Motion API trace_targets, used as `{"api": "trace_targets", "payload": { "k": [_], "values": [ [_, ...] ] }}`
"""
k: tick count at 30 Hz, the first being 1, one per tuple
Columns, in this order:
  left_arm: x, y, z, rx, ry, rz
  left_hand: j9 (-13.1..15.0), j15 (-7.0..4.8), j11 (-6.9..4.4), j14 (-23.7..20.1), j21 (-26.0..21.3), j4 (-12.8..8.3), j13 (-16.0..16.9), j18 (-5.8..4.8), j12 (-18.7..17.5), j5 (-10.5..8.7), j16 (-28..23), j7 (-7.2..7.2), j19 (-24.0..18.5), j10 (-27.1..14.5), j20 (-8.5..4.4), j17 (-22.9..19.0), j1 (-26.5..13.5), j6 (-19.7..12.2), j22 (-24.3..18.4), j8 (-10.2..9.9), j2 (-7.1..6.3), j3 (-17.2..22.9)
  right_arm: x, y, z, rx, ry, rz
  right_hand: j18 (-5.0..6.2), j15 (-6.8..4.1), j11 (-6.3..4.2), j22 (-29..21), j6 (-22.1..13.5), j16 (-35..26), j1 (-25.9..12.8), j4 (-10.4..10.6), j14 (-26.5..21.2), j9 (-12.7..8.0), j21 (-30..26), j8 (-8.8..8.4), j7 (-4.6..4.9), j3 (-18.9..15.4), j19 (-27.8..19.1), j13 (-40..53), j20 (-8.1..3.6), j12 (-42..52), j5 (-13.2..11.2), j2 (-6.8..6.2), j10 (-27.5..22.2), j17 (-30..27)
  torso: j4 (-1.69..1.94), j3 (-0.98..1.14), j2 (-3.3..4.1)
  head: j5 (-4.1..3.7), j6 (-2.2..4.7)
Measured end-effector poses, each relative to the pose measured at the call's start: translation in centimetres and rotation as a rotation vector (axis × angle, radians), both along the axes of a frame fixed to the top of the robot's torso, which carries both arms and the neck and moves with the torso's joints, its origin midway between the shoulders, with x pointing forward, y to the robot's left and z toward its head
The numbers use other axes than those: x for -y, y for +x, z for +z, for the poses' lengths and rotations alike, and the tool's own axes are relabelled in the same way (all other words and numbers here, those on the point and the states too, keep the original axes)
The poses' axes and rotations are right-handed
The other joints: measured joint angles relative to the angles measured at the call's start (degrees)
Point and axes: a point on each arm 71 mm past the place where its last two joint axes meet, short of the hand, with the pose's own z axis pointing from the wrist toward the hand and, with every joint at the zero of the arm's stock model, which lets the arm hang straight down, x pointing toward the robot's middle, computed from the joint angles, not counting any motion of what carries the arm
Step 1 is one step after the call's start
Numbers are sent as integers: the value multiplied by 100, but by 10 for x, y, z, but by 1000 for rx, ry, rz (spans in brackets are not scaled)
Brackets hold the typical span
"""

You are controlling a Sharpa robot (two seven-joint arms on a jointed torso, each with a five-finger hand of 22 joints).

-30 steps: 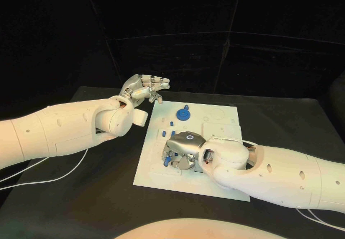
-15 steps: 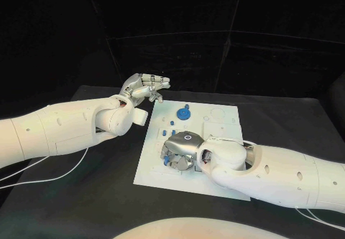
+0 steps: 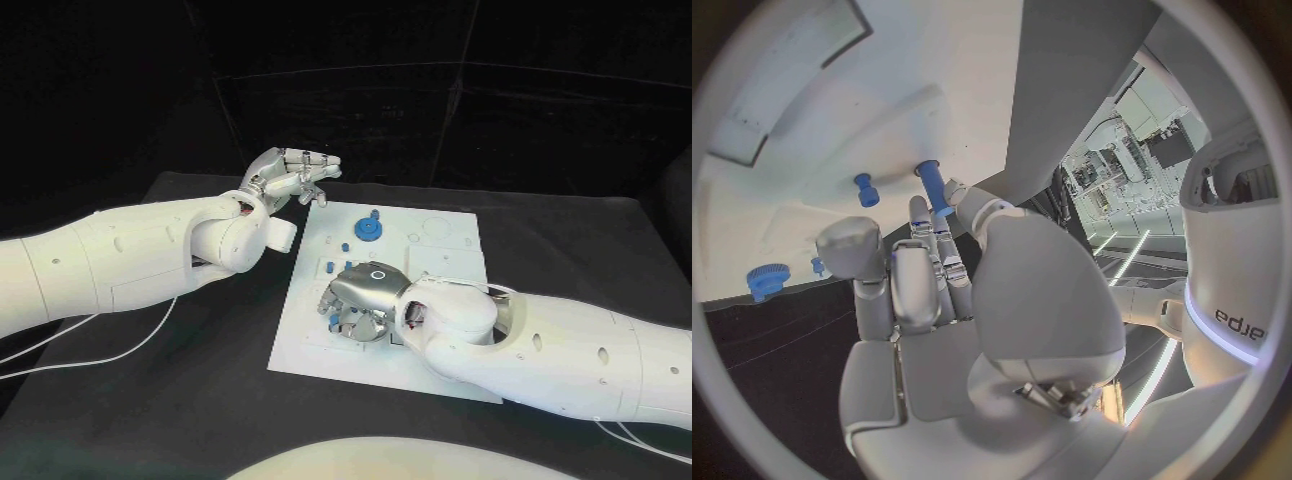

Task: Assemble the parts on the task board

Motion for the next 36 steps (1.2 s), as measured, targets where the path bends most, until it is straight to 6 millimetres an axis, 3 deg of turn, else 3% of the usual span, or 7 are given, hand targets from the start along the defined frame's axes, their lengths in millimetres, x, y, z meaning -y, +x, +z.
{"api": "trace_targets", "payload": {
  "k": [5, 10, 18, 23, 29, 33, 36],
  "values": [
    [0, 0, 0, 0, 0, -1, 0, 0, 0, 0, 0, 0, 0, 0, 0, 0, 0, 0, 0, 0, 0, 0, 0, 0, 0, 0, 0, 0, 7, -2, 2, 4, 21, -8, 0, 0, -4, -16, -85, 0, -64, -4, 0, 0, 0, 0, 3, -106, 0, 0, 0, -8, 0, -64, -4, -28, 1, 2, 0, -1, -3],
    [-2, 0, 0, -1, 1, 2, 0, 0, 0, 0, 0, 0, 1, 0, 0, 0, 0, 0, 0, 0, 0, 0, 0, 0, 1, 0, 0, 0, 27, -6, 6, 4, 49, -27, 7, 44, 37, -545, -295, -202, -259, 68, -2, 11, -315, 0, 33, -683, -256, 0, 46, -126, 63, -239, -453, -429, 1, 3, -7, 4, -3],
    [-6, 0, 0, -2, 3, 8, 0, 0, 0, 0, 0, 0, 1, 0, 0, 0, 0, 0, 0, 0, 0, 0, 0, 0, 1, 0, 0, 0, 80, 0, 44, 39, 186, -92, 92, 61, 62, -878, -223, -328, -133, 208, -20, 38, -540, 24, 61, -1664, -335, 12, 54, 86, 63, 6, -631, -629, -23, 9, -24, -40, 17],
    [-4, -1, 0, -3, 1, 3, 0, 0, 0, 0, 0, 0, 1, 0, 0, 0, 0, 0, 0, 0, 0, 0, 0, 0, 1, 0, 0, 0, 123, 12, 65, 13, 247, -198, 92, 37, -59, -457, 290, -151, -58, 265, 5, 123, -328, 257, -12, -1735, -114, 114, 42, 470, 220, 273, 113, -255, -45, 14, -50, -149, 46],
    [-2, -4, -1, -7, -3, -11, 0, 0, 0, 0, 0, 0, 1, 0, 0, 0, 0, 0, 0, 0, 0, 0, 0, 0, -1, 0, 0, 0, 164, 19, 62, -90, 271, -366, -5, -222, -365, 289, 712, 73, -6, 360, 10, 171, 97, 444, -264, -1815, 200, 468, -162, 1140, 282, 324, 1263, 158, -73, -1, -80, -331, 94],
    [-1, -6, -3, -13, -2, -17, 0, 0, 0, 0, 0, 0, 1, 0, 0, 0, 0, 0, 0, 0, 0, -7, 0, 0, -4, 0, 0, 0, 189, 16, 45, -182, 242, -513, -94, -425, -481, 842, 719, 265, -20, 464, 10, 244, 432, 682, -336, -2319, 391, 4507, -350, 4872, 873, 311, 1467, 474, -96, 0, -91, -403, 97],
    [-3, -7, -4, -14, 0, -13, 10, 0, 0, 0, -24, 0, 2, 0, 0, 0, 0, 0, 0, 0, 0, -7, 0, 0, -6, 0, 0, 0, 200, 12, 34, -234, 205, -605, -93, -358, -435, 975, 552, 273, -257, 739, 10, 263, 499, 750, -351, -2636, 391, 6146, -351, 6410, 986, 470, 1436, 505, -115, -1, -99, -444, 82]
  ]
}}
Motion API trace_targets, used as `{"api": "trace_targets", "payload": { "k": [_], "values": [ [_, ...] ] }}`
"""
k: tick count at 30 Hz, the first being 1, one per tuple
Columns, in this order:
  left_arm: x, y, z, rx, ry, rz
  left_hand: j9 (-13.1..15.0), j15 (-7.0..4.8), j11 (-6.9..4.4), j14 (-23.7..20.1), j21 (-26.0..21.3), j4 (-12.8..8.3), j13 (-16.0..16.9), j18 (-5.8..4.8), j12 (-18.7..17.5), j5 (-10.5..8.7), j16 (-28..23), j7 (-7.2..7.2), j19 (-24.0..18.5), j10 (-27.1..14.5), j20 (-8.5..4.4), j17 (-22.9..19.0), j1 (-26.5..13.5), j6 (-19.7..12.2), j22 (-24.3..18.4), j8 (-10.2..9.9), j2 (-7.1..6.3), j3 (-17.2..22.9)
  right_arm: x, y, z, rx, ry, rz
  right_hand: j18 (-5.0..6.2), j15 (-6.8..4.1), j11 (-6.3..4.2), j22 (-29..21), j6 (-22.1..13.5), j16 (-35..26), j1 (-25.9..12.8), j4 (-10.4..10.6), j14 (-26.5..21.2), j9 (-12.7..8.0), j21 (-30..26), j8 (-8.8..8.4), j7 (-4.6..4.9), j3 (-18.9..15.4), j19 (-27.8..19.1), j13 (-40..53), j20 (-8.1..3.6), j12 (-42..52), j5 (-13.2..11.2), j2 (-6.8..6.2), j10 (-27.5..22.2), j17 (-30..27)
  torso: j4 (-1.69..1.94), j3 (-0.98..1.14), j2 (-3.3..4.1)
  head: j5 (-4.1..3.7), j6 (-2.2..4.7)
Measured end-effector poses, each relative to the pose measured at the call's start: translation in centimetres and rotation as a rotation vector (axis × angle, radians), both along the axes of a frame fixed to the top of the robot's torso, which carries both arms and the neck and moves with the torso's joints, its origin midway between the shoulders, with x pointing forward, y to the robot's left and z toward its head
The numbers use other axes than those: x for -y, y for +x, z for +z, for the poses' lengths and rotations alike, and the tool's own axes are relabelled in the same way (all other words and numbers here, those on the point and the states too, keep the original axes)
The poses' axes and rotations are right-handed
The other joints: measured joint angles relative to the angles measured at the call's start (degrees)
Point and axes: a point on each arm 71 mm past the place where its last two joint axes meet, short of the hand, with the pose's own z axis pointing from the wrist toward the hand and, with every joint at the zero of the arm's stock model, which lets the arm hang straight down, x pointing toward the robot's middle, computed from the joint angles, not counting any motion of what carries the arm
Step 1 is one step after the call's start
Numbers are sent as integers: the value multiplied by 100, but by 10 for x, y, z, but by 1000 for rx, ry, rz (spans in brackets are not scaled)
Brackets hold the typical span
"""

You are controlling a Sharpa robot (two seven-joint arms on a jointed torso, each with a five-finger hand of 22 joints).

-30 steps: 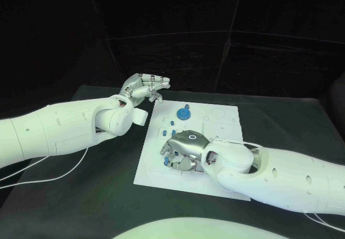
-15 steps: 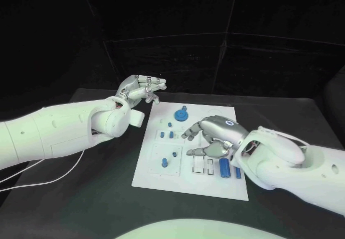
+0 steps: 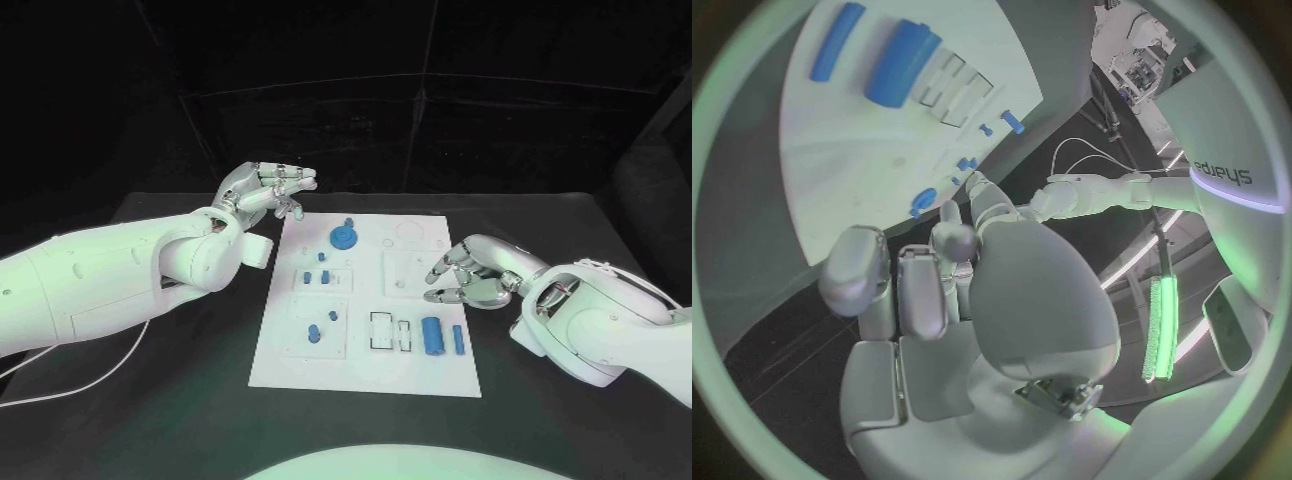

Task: Assemble the parts on the task board

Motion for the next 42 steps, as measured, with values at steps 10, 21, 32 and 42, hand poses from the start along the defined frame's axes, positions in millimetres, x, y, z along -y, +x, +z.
{"api": "trace_targets", "payload": {
  "k": [10, 21, 32, 42],
  "values": [
    [-2, 0, -1, 0, 3, 5, 0, 0, 0, 0, 0, 24, 0, 0, 33, 0, 0, 0, 0, 0, 0, 0, -29, 0, -9, 0, 29, -57, 12, -14, -22, -108, -134, -132, 1, 26, 15, 203, -287, 0, -612, 661, -17, 74, 88, 229, 28, -696, 22, 973, 23, 870, -564, -33, 276, -61, -85, -4, -24, -74, -32],
    [-3, 1, -1, 0, 5, 8, 0, 0, 0, 0, 0, 41, 1, 0, 33, 0, 0, 0, 0, 0, 0, 1, -28, 0, -11, 0, 28, -74, 1, -22, -38, -141, -206, -152, 1, 41, 16, 239, -325, 0, -715, 665, 1, 108, 114, 341, 27, -759, 42, 973, 44, 870, -739, -71, 276, -80, -97, 1, -26, -103, -12],
    [-3, 2, -2, 0, 6, 10, -1, 0, 0, 0, -22, 73, 1, 0, 33, 0, 0, 0, 0, 0, 0, 1, -53, 0, -17, 0, 53, -104, -9, -23, -46, -147, -237, -142, -90, 40, -37, 607, -221, 0, -609, 656, 1, 279, 293, 672, -77, -768, 155, 972, 33, 1056, -519, 35, 329, 7, -98, 0, -16, -107, -24],
    [-3, 2, -2, -1, 7, 10, -1, 0, 0, 0, -22, 73, 1, 0, 33, 0, 0, 0, 0, 0, 0, 2, -53, 0, -22, 0, 53, -104, -15, -23, -54, -158, -277, -130, -89, 40, -47, 635, -201, -1, -586, 649, 1, 388, 293, 769, -97, -775, 155, 972, 33, 1056, -492, 58, 337, 7, -89, -7, -13, -112, -37]
  ]
}}
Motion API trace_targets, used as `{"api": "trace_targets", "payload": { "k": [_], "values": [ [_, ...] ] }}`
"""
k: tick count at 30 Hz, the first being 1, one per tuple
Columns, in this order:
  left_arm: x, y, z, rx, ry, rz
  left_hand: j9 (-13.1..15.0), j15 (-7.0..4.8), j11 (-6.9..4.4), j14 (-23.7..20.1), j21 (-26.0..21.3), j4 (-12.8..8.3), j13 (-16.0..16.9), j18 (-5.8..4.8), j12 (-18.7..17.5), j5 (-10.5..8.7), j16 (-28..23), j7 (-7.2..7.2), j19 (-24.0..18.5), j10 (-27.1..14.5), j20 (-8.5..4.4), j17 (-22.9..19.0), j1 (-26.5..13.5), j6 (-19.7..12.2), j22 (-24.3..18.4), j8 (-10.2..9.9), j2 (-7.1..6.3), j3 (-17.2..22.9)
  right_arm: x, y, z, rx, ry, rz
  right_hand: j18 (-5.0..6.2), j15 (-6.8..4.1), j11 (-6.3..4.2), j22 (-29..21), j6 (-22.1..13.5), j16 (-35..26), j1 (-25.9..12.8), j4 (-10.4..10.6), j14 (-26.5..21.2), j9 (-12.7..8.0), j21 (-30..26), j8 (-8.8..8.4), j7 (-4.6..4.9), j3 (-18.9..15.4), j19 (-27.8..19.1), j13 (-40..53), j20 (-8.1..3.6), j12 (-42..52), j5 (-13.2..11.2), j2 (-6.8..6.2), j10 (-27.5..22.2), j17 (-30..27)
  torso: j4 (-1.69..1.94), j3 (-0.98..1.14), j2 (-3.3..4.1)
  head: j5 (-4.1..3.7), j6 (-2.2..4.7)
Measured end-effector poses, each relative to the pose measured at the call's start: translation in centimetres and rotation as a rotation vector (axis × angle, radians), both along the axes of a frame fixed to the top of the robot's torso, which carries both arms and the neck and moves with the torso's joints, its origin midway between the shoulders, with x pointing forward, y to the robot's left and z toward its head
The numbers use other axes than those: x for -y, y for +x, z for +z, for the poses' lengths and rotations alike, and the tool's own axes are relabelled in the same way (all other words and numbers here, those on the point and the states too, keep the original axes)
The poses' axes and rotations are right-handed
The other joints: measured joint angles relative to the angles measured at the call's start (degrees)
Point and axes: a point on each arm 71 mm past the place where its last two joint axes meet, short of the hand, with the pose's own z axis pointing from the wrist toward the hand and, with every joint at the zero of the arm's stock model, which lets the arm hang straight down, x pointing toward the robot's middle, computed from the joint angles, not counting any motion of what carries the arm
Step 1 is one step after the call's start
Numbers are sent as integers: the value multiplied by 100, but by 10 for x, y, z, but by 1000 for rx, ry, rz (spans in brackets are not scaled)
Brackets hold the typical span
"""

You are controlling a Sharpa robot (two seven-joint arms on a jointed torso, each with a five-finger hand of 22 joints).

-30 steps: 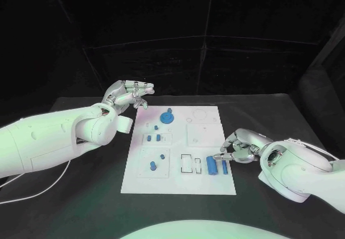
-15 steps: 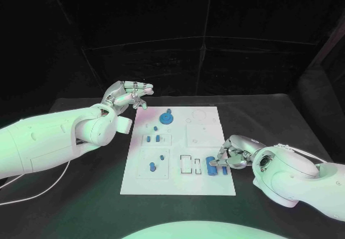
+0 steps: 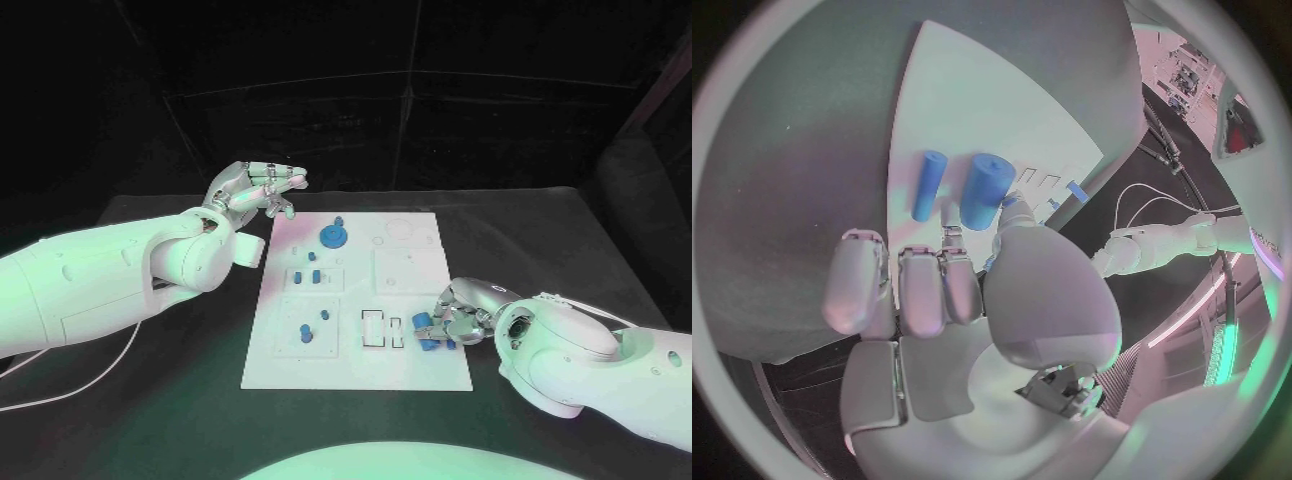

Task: Assemble the parts on the task board

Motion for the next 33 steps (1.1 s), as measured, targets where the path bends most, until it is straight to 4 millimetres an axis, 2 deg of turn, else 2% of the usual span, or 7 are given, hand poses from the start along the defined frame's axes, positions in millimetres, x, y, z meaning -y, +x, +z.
{"api": "trace_targets", "payload": {
  "k": [7, 15, 19, 26, 33],
  "values": [
    [-1, 0, 0, 0, 0, 1, 0, 0, 0, 0, 0, 0, 0, 0, 0, 0, 0, 0, 0, 0, 0, 0, 0, 0, 0, 0, 0, 0, -6, 1, -1, 2, -18, 16, 1, -22, 0, 11, 1, 0, 24, -16, -22, 57, 22, 68, 0, -16, 0, 0, 0, 0, 14, 24, 0, -14, 1, -1, -2, 13, -14],
    [-1, 0, 0, -1, 0, 1, 0, 0, 0, 0, 0, 9, 0, 0, 0, 0, 0, 0, 0, 0, 0, 0, 0, 0, 1, 0, 0, -9, -10, 3, -2, 10, -29, 27, 1, -43, -41, 32, -20, 0, 183, -16, 0, 245, 22, 256, -20, -48, 20, 0, -20, -1, 240, 61, -2, -15, 1, -4, -3, 19, -13],
    [-2, 0, 0, -1, 0, 2, 0, 0, 0, 0, 0, 16, 0, 0, 0, 0, 0, 0, 0, 0, 0, 0, 0, 0, 1, 0, 0, -15, -11, 1, -2, 14, -24, 29, 1, -77, -69, 77, 15, 0, 288, -24, -8, 355, 61, 384, -66, -71, 40, -1, -40, -1, 468, 166, 14, -11, -3, -4, -4, -4, -8],
    [-2, -1, 0, -1, 0, 1, 0, 0, 0, 0, 0, 16, 0, 0, 0, 0, 0, 0, 0, 0, 0, 0, 0, 0, 2, 0, 0, -15, 2, -6, 1, 24, 11, -9, 2, -112, -124, 93, 38, 0, 372, -38, -14, 480, 62, 517, -108, -89, 38, -1, -84, -113, 750, 249, -2, -76, -7, -3, -10, -21, 7],
    [-2, -1, 0, -1, 0, 0, 0, 0, 0, 0, 0, 16, 0, 0, 0, 0, 0, 0, 0, 0, 0, 0, 0, 0, 0, 0, 0, -15, -1, -11, 8, 39, 101, -36, 1, -126, -124, 106, 39, 0, 416, -32, 0, 482, 62, 532, -108, -95, 38, -1, -83, -113, 755, 294, -2, -76, 1, -8, -14, -19, 48]
  ]
}}
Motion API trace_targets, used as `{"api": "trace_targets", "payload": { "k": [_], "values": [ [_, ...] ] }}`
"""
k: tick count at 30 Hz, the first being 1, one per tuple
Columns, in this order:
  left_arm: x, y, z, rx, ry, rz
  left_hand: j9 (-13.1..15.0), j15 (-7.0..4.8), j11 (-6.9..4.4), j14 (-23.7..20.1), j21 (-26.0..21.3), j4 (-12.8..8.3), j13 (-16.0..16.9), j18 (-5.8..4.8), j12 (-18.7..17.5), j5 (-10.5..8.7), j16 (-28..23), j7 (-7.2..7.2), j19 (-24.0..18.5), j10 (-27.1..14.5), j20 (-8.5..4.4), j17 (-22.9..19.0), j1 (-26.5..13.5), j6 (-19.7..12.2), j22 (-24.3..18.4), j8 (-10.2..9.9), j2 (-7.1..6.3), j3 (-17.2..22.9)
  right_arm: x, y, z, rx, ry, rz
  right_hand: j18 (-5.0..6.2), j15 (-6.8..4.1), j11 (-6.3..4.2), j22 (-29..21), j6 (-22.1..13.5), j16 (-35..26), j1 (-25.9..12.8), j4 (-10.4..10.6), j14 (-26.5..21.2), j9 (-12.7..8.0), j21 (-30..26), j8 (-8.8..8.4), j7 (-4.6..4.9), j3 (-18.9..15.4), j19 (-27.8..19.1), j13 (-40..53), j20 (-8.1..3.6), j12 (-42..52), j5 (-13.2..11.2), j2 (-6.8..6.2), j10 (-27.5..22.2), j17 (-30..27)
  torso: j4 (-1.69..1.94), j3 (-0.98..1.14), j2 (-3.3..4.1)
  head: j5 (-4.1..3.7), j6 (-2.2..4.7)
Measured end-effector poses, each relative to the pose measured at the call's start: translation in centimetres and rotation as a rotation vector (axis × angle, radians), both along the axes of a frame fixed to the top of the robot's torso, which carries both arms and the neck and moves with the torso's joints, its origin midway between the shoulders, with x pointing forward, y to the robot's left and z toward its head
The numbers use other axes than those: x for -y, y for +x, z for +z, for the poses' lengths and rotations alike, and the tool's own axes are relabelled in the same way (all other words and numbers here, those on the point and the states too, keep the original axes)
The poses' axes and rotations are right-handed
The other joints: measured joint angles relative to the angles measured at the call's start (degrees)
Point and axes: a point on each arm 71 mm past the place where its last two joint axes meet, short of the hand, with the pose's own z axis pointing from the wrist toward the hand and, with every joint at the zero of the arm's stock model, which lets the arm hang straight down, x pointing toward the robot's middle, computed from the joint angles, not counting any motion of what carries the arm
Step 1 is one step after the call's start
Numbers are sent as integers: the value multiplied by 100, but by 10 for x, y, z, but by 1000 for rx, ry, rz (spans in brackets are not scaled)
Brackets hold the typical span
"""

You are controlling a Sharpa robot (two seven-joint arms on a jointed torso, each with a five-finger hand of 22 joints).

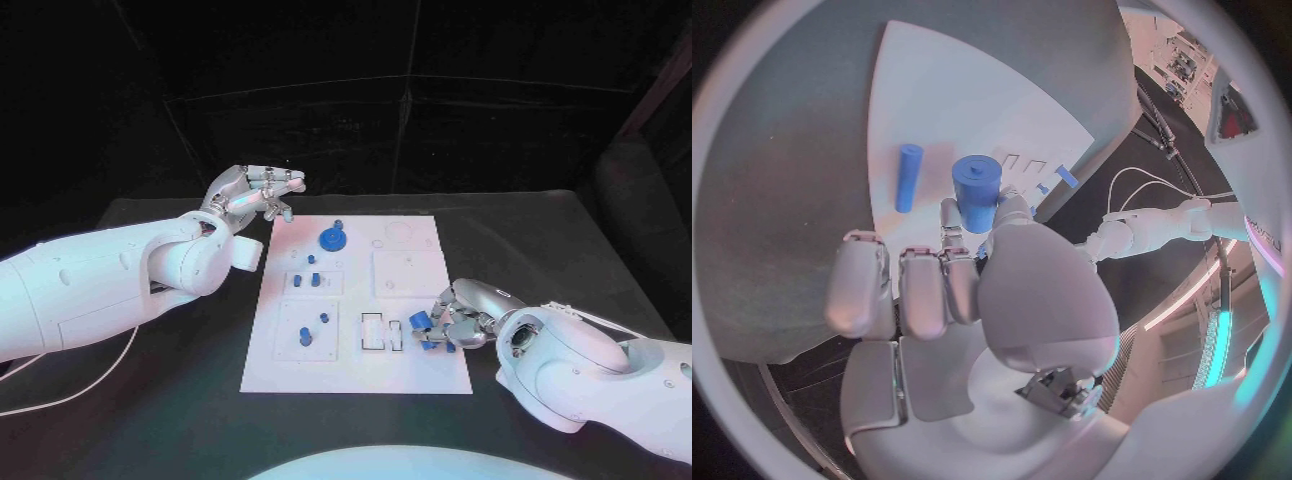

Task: Assemble the parts on the task board

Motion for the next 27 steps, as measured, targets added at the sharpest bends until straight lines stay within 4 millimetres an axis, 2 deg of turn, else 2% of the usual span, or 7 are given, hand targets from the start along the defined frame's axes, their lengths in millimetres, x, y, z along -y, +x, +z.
{"api": "trace_targets", "payload": {
  "k": [11, 15, 23, 24, 27],
  "values": [
    [0, -1, 0, 0, -2, -3, 0, 0, 0, 0, -22, 0, 0, 0, 0, 0, 0, 0, 0, 0, 0, 0, 0, 0, -11, 0, 0, 0, -23, -2, 5, -3, 108, 13, 0, 0, -1, 19, 0, 0, 14, 7, 0, 0, 0, -3, 0, -7, 0, 0, 0, 0, -1, 16, 2, 21, 11, -3, 14, 47, 6],
    [0, -1, 0, -1, -3, -4, 0, 0, 0, 0, -21, 0, 0, 0, 0, 0, 0, 0, 0, 0, 0, 0, 0, 0, -11, 0, 0, 0, -34, 2, 2, -17, 122, 25, 0, 1, -20, 24, 0, 0, -82, 24, 0, 1, 0, 41, 0, -72, 21, 0, -21, -33, -56, 112, 21, 14, 9, -3, 15, 66, -5],
    [0, -2, 0, -1, -4, -6, 0, 0, 0, 0, -21, 0, 0, 0, 0, 0, 0, 0, 0, 0, 0, 0, 0, 0, -10, 0, 0, 0, -49, 8, -3, -34, 129, 37, 1, -41, -43, 24, 18, 0, -111, 13, 1, 9, 0, 100, 14, -128, 7, 0, -35, -33, -142, 141, 1, -11, -4, 4, 18, 113, -1],
    [0, -2, 1, -1, -4, -6, 0, 0, 0, 0, -21, 0, 0, 0, 0, 0, 0, 0, 0, 0, 0, 0, 0, 0, -10, 0, 0, 0, -50, 9, -4, -36, 128, 37, 1, -41, -53, 24, 19, 0, -115, 0, 1, 122, 0, 113, 13, -142, 0, 0, -42, -33, -149, 145, 12, -11, -5, 4, 18, 115, -1],
    [1, -2, 1, -1, -4, -7, 0, 0, 0, 0, -21, 0, 0, 0, 0, 0, 0, 0, 0, 0, 0, 0, 0, 0, -10, 0, 0, 0, -53, 13, -6, -42, 125, 38, 1, -41, -62, 23, 21, 0, -115, 1, 1, 128, 0, 133, 11, -143, 0, 0, -42, -32, -150, 144, 21, -11, -7, 3, 18, 123, -4]
  ]
}}
